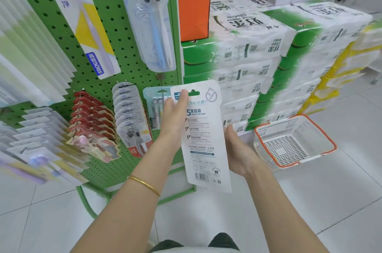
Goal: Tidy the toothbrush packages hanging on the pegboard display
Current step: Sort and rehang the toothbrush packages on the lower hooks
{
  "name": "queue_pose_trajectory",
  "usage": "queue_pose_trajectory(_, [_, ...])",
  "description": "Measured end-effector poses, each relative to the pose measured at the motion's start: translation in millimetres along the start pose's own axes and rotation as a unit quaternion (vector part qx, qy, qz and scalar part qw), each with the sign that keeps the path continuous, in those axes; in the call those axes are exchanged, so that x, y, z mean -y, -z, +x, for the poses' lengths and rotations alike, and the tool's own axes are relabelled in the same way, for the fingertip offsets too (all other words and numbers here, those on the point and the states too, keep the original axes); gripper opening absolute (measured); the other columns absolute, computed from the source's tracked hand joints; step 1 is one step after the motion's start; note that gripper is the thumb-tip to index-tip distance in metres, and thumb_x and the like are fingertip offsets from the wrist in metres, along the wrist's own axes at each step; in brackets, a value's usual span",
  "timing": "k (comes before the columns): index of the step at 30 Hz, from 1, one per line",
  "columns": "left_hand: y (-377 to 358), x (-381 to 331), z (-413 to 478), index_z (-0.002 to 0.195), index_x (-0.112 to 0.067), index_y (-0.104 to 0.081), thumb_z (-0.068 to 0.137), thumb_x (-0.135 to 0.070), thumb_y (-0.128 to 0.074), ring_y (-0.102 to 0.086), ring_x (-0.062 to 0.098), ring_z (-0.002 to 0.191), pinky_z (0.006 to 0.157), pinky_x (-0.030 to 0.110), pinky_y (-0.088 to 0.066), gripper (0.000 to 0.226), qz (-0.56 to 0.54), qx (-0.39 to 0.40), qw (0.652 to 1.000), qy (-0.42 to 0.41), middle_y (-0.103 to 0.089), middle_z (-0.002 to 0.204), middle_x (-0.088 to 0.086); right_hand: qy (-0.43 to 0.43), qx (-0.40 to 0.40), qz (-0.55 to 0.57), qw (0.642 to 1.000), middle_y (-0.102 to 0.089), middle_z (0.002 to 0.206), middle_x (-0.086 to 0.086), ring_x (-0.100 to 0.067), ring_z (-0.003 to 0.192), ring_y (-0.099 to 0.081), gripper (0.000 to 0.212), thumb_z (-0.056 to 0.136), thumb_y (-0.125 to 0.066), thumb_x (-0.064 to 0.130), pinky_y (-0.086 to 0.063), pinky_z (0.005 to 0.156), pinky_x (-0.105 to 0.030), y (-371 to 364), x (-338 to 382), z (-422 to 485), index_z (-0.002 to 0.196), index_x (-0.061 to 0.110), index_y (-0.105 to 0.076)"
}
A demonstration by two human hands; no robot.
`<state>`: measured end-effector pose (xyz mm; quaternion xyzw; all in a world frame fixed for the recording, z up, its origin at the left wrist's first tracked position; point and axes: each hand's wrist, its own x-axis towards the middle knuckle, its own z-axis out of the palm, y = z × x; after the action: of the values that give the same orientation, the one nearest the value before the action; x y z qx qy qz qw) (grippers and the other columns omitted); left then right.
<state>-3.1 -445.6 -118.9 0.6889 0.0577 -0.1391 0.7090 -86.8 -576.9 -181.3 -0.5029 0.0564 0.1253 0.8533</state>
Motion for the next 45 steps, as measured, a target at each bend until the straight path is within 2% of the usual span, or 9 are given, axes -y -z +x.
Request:
queue_pose_trajectory(2, [4,5,2,0.128,-0.019,-0.049,0.059,-0.085,-0.056,-0.062,0.020,0.110,0.097,0.047,-0.047,0.095,-0.041,0.024,0.999,0.020,-0.063,0.123,-0.001,-0.052,0.027,-0.021,0.998,-0.070,0.112,0.001,-0.014,0.105,-0.066,0.090,0.047,-0.073,0.077,-0.055,0.081,-0.028,-9,-4,3,0.115,0.019,-0.064])
queue_pose_trajectory(5, [7,2,-6,0.122,-0.015,-0.054,0.080,-0.064,-0.054,-0.067,0.019,0.097,0.083,0.038,-0.052,0.065,-0.115,0.083,0.989,0.043,-0.069,0.113,0.002,-0.072,0.052,-0.041,0.995,-0.069,0.113,0.007,-0.009,0.105,-0.065,0.059,0.068,-0.058,0.074,-0.053,0.087,-0.028,-16,-13,11,0.108,0.033,-0.070])
queue_pose_trajectory(9, [14,6,-6,0.113,-0.016,-0.062,0.094,-0.049,-0.042,-0.066,0.015,0.088,0.077,0.031,-0.051,0.043,-0.126,0.145,0.981,0.034,-0.071,0.100,0.001,-0.042,0.042,-0.027,0.998,-0.063,0.102,-0.007,-0.021,0.097,-0.063,0.064,0.077,-0.066,0.056,-0.048,0.096,-0.045,-17,-18,24,0.121,0.010,-0.059])
queue_pose_trajectory(15, [32,13,-4,0.109,-0.006,-0.064,0.098,-0.029,-0.045,-0.062,0.037,0.105,0.094,0.047,-0.049,0.032,-0.028,0.078,0.997,0.005,-0.069,0.107,0.016,0.026,-0.113,-0.202,0.973,-0.064,0.102,-0.004,-0.004,0.081,-0.062,0.034,0.080,-0.072,0.033,-0.047,0.071,-0.014,-20,-28,34,0.105,0.021,-0.053])
queue_pose_trajectory(20, [61,20,-3,0.107,-0.027,-0.065,0.089,-0.065,-0.035,-0.064,0.017,0.102,0.095,0.040,-0.047,0.051,-0.055,-0.056,0.997,0.029,-0.071,0.106,-0.004,0.062,-0.197,-0.237,0.949,-0.057,0.089,0.003,0.000,0.070,-0.055,0.027,0.086,-0.069,0.019,-0.042,0.057,-0.006,-28,-37,45,0.102,0.015,-0.048])
queue_pose_trajectory(23, [70,27,-2,0.093,-0.025,-0.057,0.096,-0.041,-0.040,-0.057,0.019,0.087,0.078,0.037,-0.045,0.023,0.075,-0.095,0.991,-0.051,-0.062,0.094,0.002,0.069,-0.211,-0.269,0.937,-0.052,0.082,0.004,-0.003,0.069,-0.052,0.022,0.088,-0.066,0.016,-0.040,0.056,-0.005,-31,-49,54,0.098,0.012,-0.047])
queue_pose_trajectory(29, [84,39,11,0.104,-0.026,-0.054,0.094,-0.018,-0.045,-0.061,0.032,0.087,0.077,0.046,-0.052,0.016,0.284,-0.162,0.936,-0.130,-0.062,0.099,0.004,0.069,-0.219,-0.294,0.928,-0.044,0.078,0.005,-0.004,0.067,-0.044,0.018,0.092,-0.060,0.016,-0.038,0.057,-0.007,-33,-60,69,0.087,0.015,-0.042])
queue_pose_trajectory(34, [87,33,13,0.112,-0.021,-0.063,0.093,-0.021,-0.052,-0.049,0.026,0.106,0.089,0.040,-0.037,0.023,0.515,-0.203,0.813,-0.181,-0.063,0.109,0.000,0.054,-0.221,-0.299,0.927,-0.042,0.081,0.004,-0.006,0.070,-0.044,0.017,0.093,-0.058,0.017,-0.037,0.057,-0.007,-25,-72,76,0.090,0.013,-0.042])
queue_pose_trajectory(45, [92,22,43,0.119,-0.021,-0.063,0.089,-0.004,-0.048,-0.045,0.025,0.108,0.087,0.036,-0.028,0.038,0.619,-0.164,0.747,-0.179,-0.063,0.112,-0.001,0.056,-0.204,-0.333,0.919,-0.037,0.076,0.006,-0.006,0.066,-0.039,0.019,0.095,-0.055,0.012,-0.035,0.053,-0.010,-17,-67,123,0.095,0.009,-0.037])
